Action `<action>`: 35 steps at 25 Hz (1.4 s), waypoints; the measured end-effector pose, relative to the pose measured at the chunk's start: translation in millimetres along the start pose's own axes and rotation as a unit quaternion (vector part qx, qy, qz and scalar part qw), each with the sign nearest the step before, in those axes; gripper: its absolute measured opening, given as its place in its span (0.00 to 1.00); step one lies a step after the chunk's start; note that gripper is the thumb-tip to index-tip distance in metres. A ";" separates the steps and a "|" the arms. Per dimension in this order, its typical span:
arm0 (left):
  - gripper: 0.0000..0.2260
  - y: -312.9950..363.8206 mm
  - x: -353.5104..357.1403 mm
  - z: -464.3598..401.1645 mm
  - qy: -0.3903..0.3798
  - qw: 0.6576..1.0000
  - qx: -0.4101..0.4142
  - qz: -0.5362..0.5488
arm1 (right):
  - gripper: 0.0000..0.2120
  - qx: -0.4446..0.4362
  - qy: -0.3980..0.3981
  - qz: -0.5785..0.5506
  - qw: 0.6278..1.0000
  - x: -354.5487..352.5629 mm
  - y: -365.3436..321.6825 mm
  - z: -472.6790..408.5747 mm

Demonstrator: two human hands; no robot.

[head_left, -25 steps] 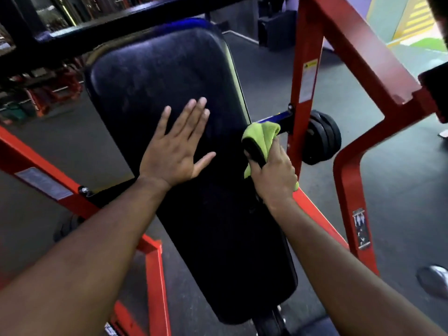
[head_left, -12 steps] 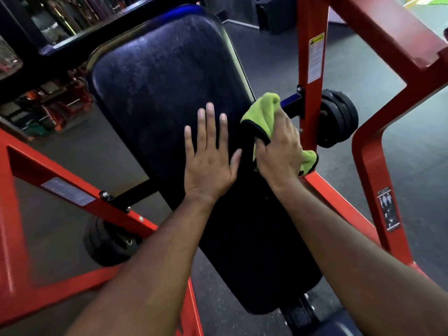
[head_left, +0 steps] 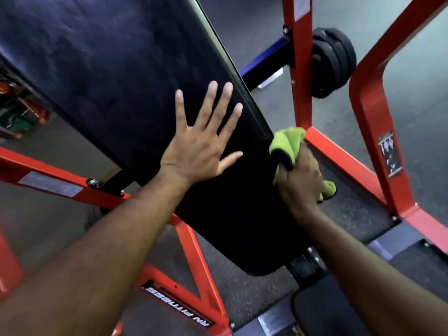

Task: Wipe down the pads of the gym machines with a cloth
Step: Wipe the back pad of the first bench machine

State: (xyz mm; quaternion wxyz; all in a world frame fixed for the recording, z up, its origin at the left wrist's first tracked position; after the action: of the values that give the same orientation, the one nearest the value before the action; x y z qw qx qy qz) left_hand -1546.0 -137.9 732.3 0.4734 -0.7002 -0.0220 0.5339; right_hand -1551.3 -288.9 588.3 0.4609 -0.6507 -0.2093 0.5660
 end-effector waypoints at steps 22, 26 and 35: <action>0.38 134.4 52.8 15.0 0.026 0.985 -0.148 0.082 | 0.20 0.084 -0.026 -0.067 0.994 12.0 80.9 -10.3; 0.42 149.9 54.9 7.8 0.008 0.994 -0.083 0.072 | 0.27 -0.004 -0.004 -0.126 0.992 12.9 75.5 -5.3; 0.42 184.4 61.8 9.2 -0.002 0.997 0.020 0.079 | 0.25 0.150 0.073 -0.123 0.978 46.2 260.7 59.1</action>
State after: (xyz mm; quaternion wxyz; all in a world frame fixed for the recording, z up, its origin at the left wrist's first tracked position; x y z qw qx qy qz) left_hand -1614.1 -200.4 561.0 0.4436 -0.6891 0.0431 0.5714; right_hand -1658.6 -357.9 348.9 0.6331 -0.5830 -0.1662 0.4814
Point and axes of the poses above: each hand's wrist, its own z-axis away from the middle knuckle, its own x-axis out of the palm, y = z × x, the point moved 10 cm from there along -z, towards the middle knuckle, and after that the axes turned 11 degrees about x, right-handed, at the moved point
